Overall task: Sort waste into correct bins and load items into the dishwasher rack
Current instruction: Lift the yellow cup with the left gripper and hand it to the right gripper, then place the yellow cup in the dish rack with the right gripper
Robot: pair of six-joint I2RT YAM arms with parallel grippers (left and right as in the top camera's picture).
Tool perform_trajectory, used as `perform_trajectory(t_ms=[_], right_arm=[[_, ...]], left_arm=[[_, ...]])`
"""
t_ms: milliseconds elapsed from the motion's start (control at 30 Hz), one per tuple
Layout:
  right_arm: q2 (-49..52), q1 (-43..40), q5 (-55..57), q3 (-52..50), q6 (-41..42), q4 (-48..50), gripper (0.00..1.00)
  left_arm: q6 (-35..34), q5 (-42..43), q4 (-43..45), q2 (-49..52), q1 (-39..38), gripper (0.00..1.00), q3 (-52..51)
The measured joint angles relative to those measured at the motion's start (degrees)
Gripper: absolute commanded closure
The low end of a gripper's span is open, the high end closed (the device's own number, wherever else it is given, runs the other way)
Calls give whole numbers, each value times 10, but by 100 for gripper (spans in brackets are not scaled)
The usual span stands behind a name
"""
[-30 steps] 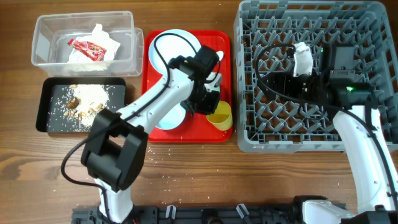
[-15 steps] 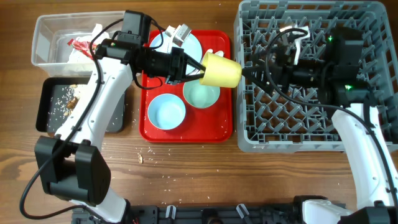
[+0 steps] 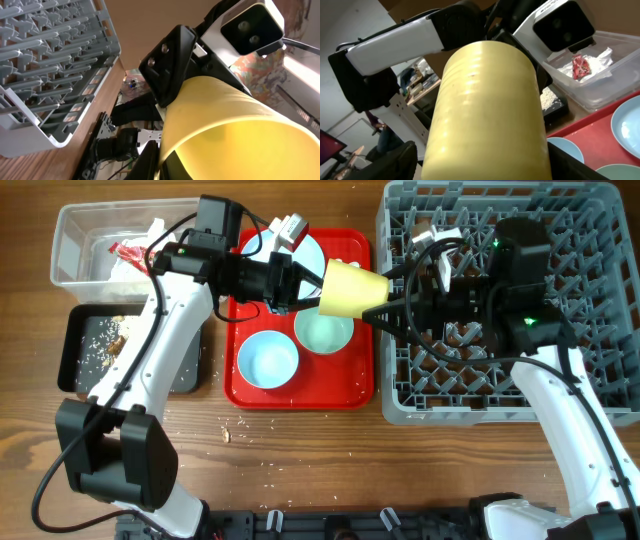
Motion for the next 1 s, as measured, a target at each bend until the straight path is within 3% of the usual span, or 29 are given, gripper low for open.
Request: perform_trajectory(t_ms=[167,333,433,533,667,800,900,1000], right_arm=[[0,1,10,0,7,12,45],[1,9,12,0,10,13,51],[1,8,12,0,10,17,51],[1,-27,18,0,18,-3,51],[-3,-96,122,3,32,-145,51],[-30,-89,293,15,32,-318,50],[-44,-43,471,87,37,-495,50],[-51,26,610,141,62,-577,50]], left_arm=[[0,5,0,0,0,95,0],[-3,5,3,0,1,55,0],[-5,-3,4,0,1,45,0],[-5,-24,4,0,12,43,0],[-4,-109,5,0,88,40,0],[-4,-219,4,0,146,34,0],[-4,-303,-16,0,148,33,0],[-4,-390,-48,0,148,33,0]])
